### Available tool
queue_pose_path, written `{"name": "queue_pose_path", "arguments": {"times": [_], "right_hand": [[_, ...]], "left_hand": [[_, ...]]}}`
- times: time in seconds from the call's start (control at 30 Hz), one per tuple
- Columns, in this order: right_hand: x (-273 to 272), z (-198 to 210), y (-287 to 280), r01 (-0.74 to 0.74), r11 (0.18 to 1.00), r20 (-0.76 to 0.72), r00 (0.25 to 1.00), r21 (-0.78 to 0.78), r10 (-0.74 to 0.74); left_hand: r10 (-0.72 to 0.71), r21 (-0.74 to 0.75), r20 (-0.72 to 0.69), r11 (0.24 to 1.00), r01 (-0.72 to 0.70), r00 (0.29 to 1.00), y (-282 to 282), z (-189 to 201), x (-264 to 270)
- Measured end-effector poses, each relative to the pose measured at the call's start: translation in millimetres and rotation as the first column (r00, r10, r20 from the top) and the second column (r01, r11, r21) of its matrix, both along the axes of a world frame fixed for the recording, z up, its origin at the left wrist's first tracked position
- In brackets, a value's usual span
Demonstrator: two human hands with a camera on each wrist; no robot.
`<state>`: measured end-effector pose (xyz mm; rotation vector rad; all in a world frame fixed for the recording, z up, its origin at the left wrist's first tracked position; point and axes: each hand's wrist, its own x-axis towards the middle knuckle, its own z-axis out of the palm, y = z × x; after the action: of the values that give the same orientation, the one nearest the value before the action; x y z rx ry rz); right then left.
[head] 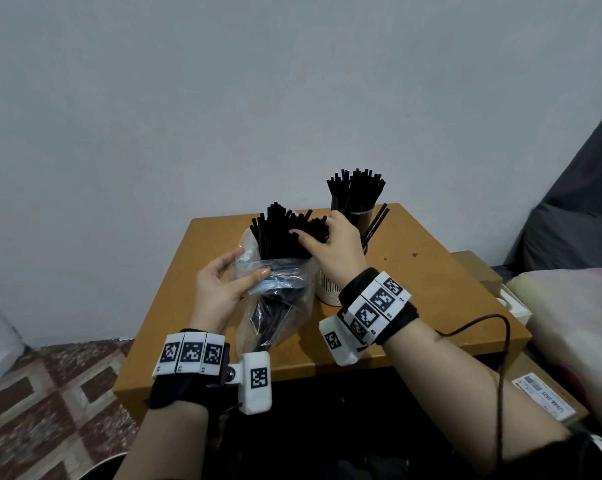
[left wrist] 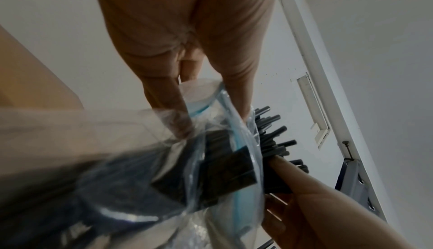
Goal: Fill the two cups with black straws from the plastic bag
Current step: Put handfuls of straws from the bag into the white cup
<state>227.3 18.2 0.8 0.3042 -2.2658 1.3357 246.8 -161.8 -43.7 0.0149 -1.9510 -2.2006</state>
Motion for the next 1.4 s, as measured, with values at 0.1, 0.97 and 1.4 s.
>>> {"name": "queue_pose_path", "arguments": {"times": [0.1, 0.97, 1.4], "right_hand": [[1.8, 7.3, 3.6, -0.024, 0.995, 0.012, 1.000, -0.095, 0.026], [5.4, 49.9, 28.3, -0.030, 0.999, -0.109, 0.994, 0.017, 0.032], [-3.3, 79.5, 41.8, -0.073, 0.997, -0.031, 0.997, 0.023, 0.074]], "left_hand": [[0.008, 0.008, 0.003, 1.000, -0.008, 1.000, 0.6, -0.2, -1.6], [0.032, 0.007, 0.001, 0.999, -0.032, 0.999, 2.6, 2.7, -6.6], [0.040, 0.025, 0.019, 0.999, -0.041, 0.999, 2.3, 3.8, -13.6]]}}
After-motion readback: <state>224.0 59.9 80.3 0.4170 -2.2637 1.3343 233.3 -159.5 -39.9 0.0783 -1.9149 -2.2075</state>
